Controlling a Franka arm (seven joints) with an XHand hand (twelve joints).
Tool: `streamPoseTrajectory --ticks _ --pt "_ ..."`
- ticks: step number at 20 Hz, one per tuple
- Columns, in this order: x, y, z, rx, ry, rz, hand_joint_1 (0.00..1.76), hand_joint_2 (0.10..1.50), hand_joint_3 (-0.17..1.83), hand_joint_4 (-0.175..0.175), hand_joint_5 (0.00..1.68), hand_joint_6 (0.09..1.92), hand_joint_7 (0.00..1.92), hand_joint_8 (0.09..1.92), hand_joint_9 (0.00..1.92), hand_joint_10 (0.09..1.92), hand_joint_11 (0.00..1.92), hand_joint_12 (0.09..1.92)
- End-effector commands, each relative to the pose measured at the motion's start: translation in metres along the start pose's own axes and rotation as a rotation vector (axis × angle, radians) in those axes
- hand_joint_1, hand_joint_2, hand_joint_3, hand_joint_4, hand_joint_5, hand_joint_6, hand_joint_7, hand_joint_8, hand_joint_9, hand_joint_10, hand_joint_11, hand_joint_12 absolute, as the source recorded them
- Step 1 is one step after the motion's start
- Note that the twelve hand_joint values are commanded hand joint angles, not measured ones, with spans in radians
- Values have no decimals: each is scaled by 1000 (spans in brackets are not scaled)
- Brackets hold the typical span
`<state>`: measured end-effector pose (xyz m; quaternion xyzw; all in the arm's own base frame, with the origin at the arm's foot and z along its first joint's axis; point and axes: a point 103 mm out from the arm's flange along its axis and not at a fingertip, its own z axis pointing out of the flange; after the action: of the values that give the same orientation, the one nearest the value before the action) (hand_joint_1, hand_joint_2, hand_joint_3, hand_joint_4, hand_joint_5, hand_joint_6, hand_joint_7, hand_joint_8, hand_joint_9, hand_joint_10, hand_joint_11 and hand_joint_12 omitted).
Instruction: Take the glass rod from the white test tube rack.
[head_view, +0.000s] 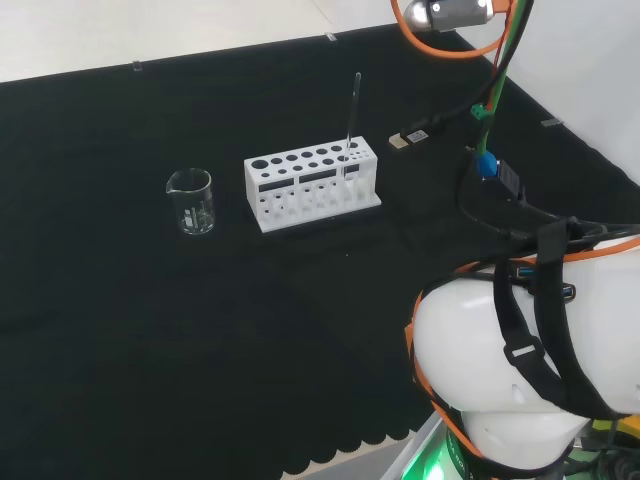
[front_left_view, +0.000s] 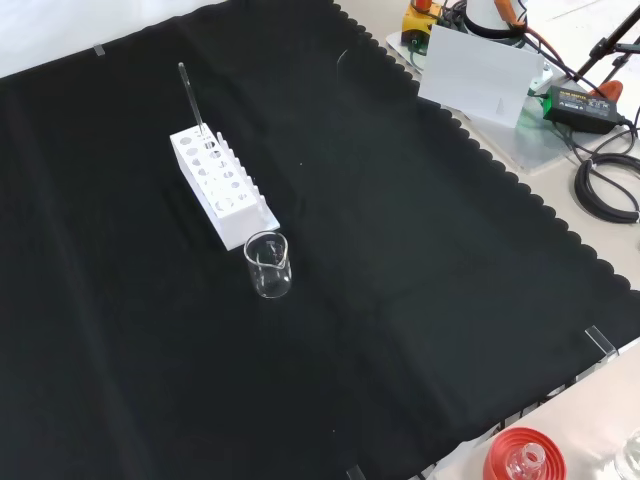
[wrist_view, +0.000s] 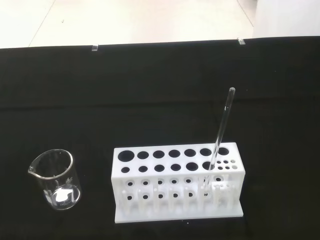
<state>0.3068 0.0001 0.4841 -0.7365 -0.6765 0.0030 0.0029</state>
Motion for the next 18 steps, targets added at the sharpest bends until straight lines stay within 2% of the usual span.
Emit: streamPoseTrajectory --ticks 1,5,13,18 --pt "-1 0 0 -6 -8 1 657 704 597 -51 97 240 6 536 26 859 0 1231" --pt "-3 -2 0 -4 -10 11 647 748 519 -48 152 112 0 557 0 921 0 1251" --pt "-2 -5 3 -3 -14 3 645 756 504 -49 181 87 0 622 1 943 0 1252" --pt "-4 -6 8 -1 -21 1 644 761 502 -54 225 87 11 727 42 959 0 1303"
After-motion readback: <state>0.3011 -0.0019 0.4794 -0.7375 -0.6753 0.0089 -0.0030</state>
